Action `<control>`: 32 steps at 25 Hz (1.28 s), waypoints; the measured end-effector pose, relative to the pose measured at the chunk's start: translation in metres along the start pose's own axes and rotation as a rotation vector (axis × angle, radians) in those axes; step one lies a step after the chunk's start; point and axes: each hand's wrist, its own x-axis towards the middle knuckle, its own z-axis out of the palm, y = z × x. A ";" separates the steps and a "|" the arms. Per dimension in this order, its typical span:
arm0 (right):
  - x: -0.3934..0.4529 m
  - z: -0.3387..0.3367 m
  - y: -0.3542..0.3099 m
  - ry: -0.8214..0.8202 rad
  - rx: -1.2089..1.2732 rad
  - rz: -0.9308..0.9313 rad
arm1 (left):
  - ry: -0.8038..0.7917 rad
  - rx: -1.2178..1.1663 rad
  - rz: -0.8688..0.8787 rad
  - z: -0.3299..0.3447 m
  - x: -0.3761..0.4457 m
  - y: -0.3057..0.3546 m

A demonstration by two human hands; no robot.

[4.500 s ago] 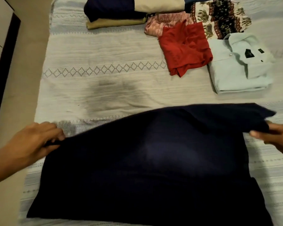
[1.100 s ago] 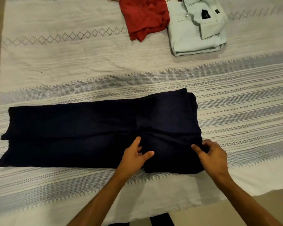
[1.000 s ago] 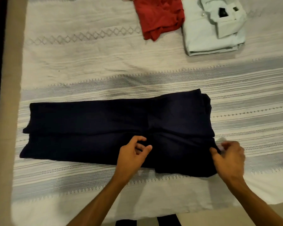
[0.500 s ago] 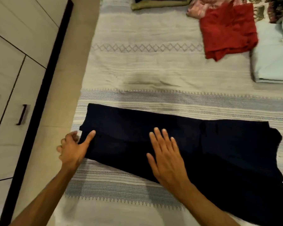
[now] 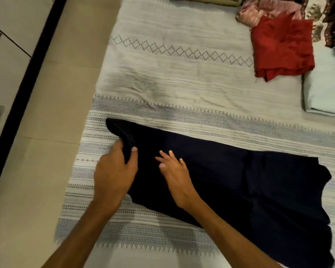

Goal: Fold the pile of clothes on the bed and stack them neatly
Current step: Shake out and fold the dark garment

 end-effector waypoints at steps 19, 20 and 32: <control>-0.108 -0.153 0.091 0.457 0.700 0.464 | -0.201 0.102 0.354 0.157 -0.133 0.120; -0.107 -0.151 0.092 0.437 0.687 0.449 | -0.100 0.045 0.239 0.150 -0.119 0.103; -0.078 -0.124 0.095 0.604 0.431 0.333 | -0.429 -0.207 -0.130 0.125 -0.048 0.063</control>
